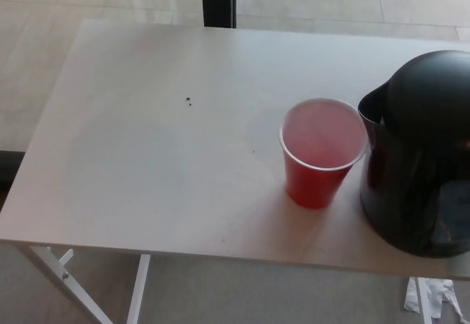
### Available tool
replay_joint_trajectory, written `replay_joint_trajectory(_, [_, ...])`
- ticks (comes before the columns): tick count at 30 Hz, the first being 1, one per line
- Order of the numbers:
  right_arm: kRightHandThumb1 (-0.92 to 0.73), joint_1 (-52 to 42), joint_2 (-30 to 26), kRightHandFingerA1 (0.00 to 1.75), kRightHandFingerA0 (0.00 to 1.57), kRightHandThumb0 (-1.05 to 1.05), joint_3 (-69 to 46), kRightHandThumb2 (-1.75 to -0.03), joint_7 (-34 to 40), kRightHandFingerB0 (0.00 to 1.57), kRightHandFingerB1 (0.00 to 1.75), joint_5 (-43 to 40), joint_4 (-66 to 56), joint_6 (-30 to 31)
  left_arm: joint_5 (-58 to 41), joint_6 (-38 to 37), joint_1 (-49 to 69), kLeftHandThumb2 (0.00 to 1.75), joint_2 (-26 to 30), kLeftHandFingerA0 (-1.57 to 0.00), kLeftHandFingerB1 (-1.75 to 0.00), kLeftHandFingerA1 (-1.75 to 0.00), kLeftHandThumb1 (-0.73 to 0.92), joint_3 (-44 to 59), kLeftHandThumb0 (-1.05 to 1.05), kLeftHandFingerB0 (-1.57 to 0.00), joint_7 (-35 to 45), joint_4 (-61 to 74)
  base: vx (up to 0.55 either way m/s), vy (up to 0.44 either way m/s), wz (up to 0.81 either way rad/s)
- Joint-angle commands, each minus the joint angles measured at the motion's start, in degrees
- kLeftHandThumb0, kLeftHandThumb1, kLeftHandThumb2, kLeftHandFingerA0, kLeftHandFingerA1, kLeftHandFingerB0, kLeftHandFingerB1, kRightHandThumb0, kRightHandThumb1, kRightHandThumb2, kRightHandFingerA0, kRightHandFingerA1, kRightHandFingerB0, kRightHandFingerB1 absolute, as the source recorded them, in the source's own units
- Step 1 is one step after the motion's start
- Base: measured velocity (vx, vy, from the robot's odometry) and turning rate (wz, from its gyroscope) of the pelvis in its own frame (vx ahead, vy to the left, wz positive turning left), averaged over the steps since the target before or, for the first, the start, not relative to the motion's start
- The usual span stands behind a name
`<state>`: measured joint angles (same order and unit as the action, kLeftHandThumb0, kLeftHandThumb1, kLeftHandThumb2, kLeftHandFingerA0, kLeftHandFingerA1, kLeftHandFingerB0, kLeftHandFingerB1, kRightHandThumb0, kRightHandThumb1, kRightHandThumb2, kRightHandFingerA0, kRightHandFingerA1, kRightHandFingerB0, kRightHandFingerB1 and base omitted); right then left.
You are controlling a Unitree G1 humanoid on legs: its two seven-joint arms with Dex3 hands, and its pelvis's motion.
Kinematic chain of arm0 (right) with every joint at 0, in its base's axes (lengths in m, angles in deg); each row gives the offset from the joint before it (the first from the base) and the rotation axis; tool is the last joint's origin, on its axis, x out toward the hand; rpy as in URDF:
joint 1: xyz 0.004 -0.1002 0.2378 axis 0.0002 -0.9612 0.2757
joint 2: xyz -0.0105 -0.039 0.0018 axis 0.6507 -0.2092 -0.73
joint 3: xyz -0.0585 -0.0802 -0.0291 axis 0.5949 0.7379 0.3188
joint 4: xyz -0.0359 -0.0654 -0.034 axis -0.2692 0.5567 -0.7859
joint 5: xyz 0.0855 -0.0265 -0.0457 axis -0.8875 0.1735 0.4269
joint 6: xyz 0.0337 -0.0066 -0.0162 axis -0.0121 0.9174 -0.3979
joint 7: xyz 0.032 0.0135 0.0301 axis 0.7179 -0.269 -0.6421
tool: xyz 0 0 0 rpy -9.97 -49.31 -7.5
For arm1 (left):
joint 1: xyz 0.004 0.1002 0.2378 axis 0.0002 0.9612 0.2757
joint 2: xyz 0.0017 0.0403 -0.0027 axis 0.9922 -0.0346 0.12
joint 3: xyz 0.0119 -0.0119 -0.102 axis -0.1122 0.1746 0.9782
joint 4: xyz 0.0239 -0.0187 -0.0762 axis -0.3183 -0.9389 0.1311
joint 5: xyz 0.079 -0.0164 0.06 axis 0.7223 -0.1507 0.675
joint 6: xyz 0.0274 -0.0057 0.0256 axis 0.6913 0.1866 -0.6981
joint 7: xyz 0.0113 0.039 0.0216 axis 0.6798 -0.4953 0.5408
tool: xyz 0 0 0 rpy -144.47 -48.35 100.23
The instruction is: The robot uses its right hand to lift up a kettle kept on the middle of the desk by its handle and tilt it into a glass kept next to it to pour out water
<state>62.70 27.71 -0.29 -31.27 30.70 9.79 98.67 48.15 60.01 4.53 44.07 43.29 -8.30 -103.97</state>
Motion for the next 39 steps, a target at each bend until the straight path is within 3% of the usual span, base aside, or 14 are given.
replay_joint_trajectory(1, [-0.48,4.25,-1.82,1.75,0.88,-0.16,1.64,-1.08,3.84,0.77,1.56,4.41,-1.29,6.92,-0.54,0.97,-0.15,1.12,1.42,-0.47,-0.50,-0.58,0.76,0.24,-0.88,-0.29,-0.63,-0.36,0.00,0.000,0.00])
replay_joint_trajectory(4, [-0.50,7.46,-2.56,1.75,0.88,-0.17,3.60,-1.10,5.35,0.73,1.50,7.09,-1.54,12.00,-0.83,0.96,-0.31,1.12,1.38,-0.46,-0.49,-0.59,0.73,0.43,-0.84,-0.25,-0.46,0.17,0.00,0.000,0.00])
replay_joint_trajectory(5, [-0.47,7.70,-2.38,1.75,0.89,-0.16,3.47,-1.18,5.38,0.75,1.54,6.93,-1.58,12.20,-0.81,0.96,-0.32,0.68,1.42,-0.51,-0.37,-0.48,0.91,0.40,-0.86,-0.32,-0.35,0.25,0.00,0.000,0.00])
replay_joint_trajectory(6, [-0.46,8.27,-1.80,1.75,0.87,-0.13,2.98,-1.15,5.38,0.76,1.48,6.27,-1.61,12.23,-0.79,0.93,-0.38,1.13,1.53,-0.47,-0.50,-0.58,0.77,0.39,-0.92,-0.28,-0.15,0.16,0.00,0.000,0.00])
replay_joint_trajectory(14, [-0.44,10.39,-1.97,1.75,0.96,-0.12,2.66,-1.19,2.66,0.77,1.52,5.30,-4.55,14.93,-0.39,0.60,-0.81,1.11,1.87,-0.48,-0.52,-0.60,0.73,0.17,-0.85,-0.30,-0.64,0.10,0.00,0.000,0.00])
replay_joint_trajectory(15, [-0.44,10.68,-1.87,1.75,0.95,-0.13,2.56,-1.17,2.67,0.78,1.38,5.21,-4.84,15.40,-0.31,0.47,-0.79,0.68,1.90,-0.53,-0.37,-0.49,0.92,0.11,-0.87,-0.34,-0.59,0.06,0.00,0.000,0.00])
replay_joint_trajectory(17, [-0.44,11.20,-1.52,1.75,0.95,-0.13,2.37,-1.17,2.96,0.78,1.38,5.14,-5.26,16.72,-0.24,0.45,-0.83,0.68,2.01,-0.53,-0.37,-0.49,0.92,0.06,-0.87,-0.34,-0.57,0.01,0.00,0.000,0.00])
replay_joint_trajectory(19, [-0.37,11.59,-2.45,1.75,0.94,-0.18,3.46,-1.24,2.21,0.79,1.38,5.84,-6.77,16.30,-0.40,0.59,-0.82,1.13,2.07,-0.47,-0.51,-0.59,0.74,0.17,-0.85,-0.30,-0.32,0.04,0.00,0.000,0.00])
replay_joint_trajectory(20, [-0.35,11.64,-2.83,1.75,0.93,-0.20,3.75,-1.28,1.69,0.80,1.39,5.84,-7.30,16.67,-0.54,0.67,-0.82,0.68,2.11,-0.53,-0.37,-0.49,0.92,0.26,-0.87,-0.34,-0.17,0.17,0.00,0.000,0.00])
replay_joint_trajectory(21, [-0.34,11.97,-3.07,1.75,0.93,-0.20,3.94,-1.29,1.29,0.81,1.41,5.70,-7.77,17.16,-0.47,0.71,-0.90,1.13,2.10,-0.46,-0.50,-0.57,0.77,0.20,-0.91,-0.29,-0.32,0.09,0.00,0.000,0.00])
replay_joint_trajectory(24, [-0.37,11.67,-3.78,1.43,1.25,-0.28,4.60,-1.21,0.60,1.03,1.25,5.97,-8.16,15.48,-0.39,0.63,-1.08,1.13,2.10,-0.46,-0.49,-0.57,0.77,0.16,-0.92,-0.29,-0.54,-0.37,0.00,0.000,0.00])
replay_joint_trajectory(33, [-0.28,11.88,-4.73,1.75,0.96,-0.21,5.53,-1.44,-1.10,0.82,1.64,5.85,-9.06,12.47,-0.93,1.29,-1.34,1.14,2.26,-0.46,-0.49,-0.58,0.78,0.53,-0.93,-0.28,0.19,-0.20,0.00,0.000,0.00])
replay_joint_trajectory(34, [-0.30,11.88,-5.02,1.75,0.95,-0.20,5.73,-1.43,-1.37,0.82,1.62,6.06,-9.28,12.57,-0.84,1.26,-1.23,0.69,2.31,-0.50,-0.37,-0.48,0.92,0.44,-0.88,-0.32,0.23,-0.12,0.00,0.000,0.00])
replay_joint_trajectory(39, [-0.30,11.80,-6.02,1.75,0.94,-0.19,5.87,-1.42,-1.87,0.83,1.57,6.71,-8.21,9.78,-0.96,1.48,-1.55,0.68,2.33,-0.51,-0.37,-0.50,0.92,0.55,-0.90,-0.33,-0.12,-0.12,0.00,0.000,0.00])
